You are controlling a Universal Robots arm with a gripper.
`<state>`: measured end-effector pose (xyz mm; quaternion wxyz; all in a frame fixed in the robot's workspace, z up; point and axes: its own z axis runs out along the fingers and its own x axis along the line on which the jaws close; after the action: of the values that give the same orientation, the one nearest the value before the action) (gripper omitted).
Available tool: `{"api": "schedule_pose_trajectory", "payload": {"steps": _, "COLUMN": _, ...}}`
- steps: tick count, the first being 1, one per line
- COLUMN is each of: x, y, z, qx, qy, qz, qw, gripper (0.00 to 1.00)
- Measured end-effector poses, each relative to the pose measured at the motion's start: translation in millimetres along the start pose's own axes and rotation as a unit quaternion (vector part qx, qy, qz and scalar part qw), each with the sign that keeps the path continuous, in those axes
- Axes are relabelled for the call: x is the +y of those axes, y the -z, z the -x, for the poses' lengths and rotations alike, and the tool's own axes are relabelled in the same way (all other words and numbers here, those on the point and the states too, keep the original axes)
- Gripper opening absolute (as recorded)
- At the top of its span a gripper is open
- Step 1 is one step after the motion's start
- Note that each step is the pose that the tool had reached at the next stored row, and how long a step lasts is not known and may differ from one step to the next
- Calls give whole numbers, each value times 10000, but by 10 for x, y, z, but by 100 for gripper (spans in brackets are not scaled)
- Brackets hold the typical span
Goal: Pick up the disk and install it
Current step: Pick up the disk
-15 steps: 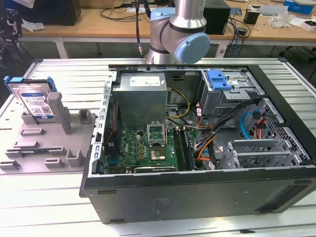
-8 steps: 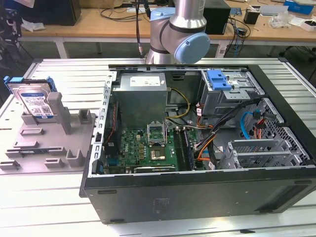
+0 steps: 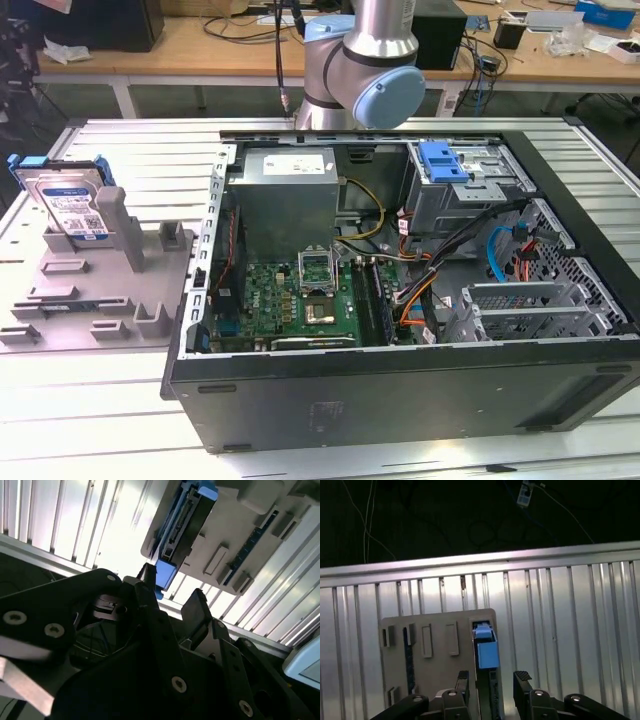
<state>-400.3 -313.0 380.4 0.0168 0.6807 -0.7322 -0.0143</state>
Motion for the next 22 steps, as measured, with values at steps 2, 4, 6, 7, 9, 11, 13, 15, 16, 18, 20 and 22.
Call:
{"api": "schedule_pose_trajectory", "payload": {"steps": 2, "x": 0, "y": -9, "z": 0, "qx": 6, "qy": 136, "qz": -1, "qw": 9999, "gripper": 48}}
{"api": "schedule_pose_trajectory", "payload": {"steps": 4, "x": 1, "y": -21, "z": 0, "qx": 9, "qy": 224, "qz": -4, "qw": 9997, "gripper": 48}}
{"api": "schedule_pose_trajectory", "payload": {"steps": 6, "x": 10, "y": -36, "z": 0, "qx": 11, "qy": 261, "qz": -8, "qw": 9997, "gripper": 48}}
{"api": "schedule_pose_trajectory", "payload": {"steps": 7, "x": 15, "y": -46, "z": -1, "qx": 10, "qy": 266, "qz": -14, "qw": 9996, "gripper": 48}}
{"api": "schedule_pose_trajectory", "payload": {"steps": 9, "x": 24, "y": -78, "z": -2, "qx": 4, "qy": 269, "qz": -30, "qw": 9996, "gripper": 48}}
{"api": "schedule_pose_trajectory", "payload": {"steps": 11, "x": 30, "y": -94, "z": -2, "qx": 2, "qy": 269, "qz": -36, "qw": 9996, "gripper": 48}}
{"api": "schedule_pose_trajectory", "payload": {"steps": 13, "x": 37, "y": -113, "z": -3, "qx": 0, "qy": 270, "qz": -42, "qw": 9996, "gripper": 48}}
{"api": "schedule_pose_trajectory", "payload": {"steps": 15, "x": 40, "y": -140, "z": -3, "qx": 0, "qy": 279, "qz": -43, "qw": 9996, "gripper": 48}}
{"api": "schedule_pose_trajectory", "payload": {"steps": 16, "x": 40, "y": -149, "z": -3, "qx": 0, "qy": 286, "qz": -43, "qw": 9996, "gripper": 48}}
{"api": "schedule_pose_trajectory", "payload": {"steps": 18, "x": 39, "y": -171, "z": -3, "qx": 1, "qy": 308, "qz": -43, "qw": 9995, "gripper": 48}}
{"api": "schedule_pose_trajectory", "payload": {"steps": 20, "x": 38, "y": -198, "z": -3, "qx": 3, "qy": 346, "qz": -43, "qw": 9994, "gripper": 48}}
{"api": "schedule_pose_trajectory", "payload": {"steps": 22, "x": 37, "y": -215, "z": -2, "qx": 4, "qy": 378, "qz": -43, "qw": 9993, "gripper": 48}}
